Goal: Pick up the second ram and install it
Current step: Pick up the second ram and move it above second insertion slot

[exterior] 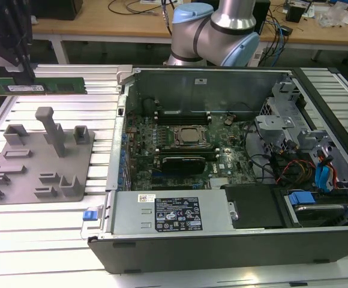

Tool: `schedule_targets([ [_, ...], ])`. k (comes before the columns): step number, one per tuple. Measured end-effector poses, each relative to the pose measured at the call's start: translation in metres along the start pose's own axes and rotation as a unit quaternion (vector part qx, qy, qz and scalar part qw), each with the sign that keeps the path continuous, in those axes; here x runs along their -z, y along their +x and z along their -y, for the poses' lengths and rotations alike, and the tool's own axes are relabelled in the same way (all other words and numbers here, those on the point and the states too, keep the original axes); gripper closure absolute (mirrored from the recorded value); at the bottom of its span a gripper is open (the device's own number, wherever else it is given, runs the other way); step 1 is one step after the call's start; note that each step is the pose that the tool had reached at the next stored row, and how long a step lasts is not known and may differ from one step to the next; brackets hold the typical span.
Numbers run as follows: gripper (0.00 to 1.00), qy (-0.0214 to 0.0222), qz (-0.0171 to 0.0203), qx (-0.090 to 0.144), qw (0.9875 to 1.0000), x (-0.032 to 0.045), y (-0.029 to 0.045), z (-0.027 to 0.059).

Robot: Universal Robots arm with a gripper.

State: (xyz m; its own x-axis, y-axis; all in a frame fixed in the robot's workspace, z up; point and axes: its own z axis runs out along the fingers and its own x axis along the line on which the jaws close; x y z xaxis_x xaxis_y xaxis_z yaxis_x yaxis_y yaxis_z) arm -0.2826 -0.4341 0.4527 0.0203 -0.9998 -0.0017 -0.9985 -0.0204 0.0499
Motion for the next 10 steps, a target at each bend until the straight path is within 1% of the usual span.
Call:
schedule_targets([
  [1, 0.91, 0.0, 0.0, 0.0, 1.0, 0.0001, 0.0, 0.0014],
  [2, 0.91, 0.0, 0.0, 0.0, 1.0, 0.0002, 0.0001, 0.0047],
  [7, 0.91, 0.0, 0.0, 0.0, 1.0, 0.0011, 0.0005, 0.0236],
  [10, 0.91, 0.0, 0.0, 0.0, 1.0, 0.0014, 0.0006, 0.0287],
])
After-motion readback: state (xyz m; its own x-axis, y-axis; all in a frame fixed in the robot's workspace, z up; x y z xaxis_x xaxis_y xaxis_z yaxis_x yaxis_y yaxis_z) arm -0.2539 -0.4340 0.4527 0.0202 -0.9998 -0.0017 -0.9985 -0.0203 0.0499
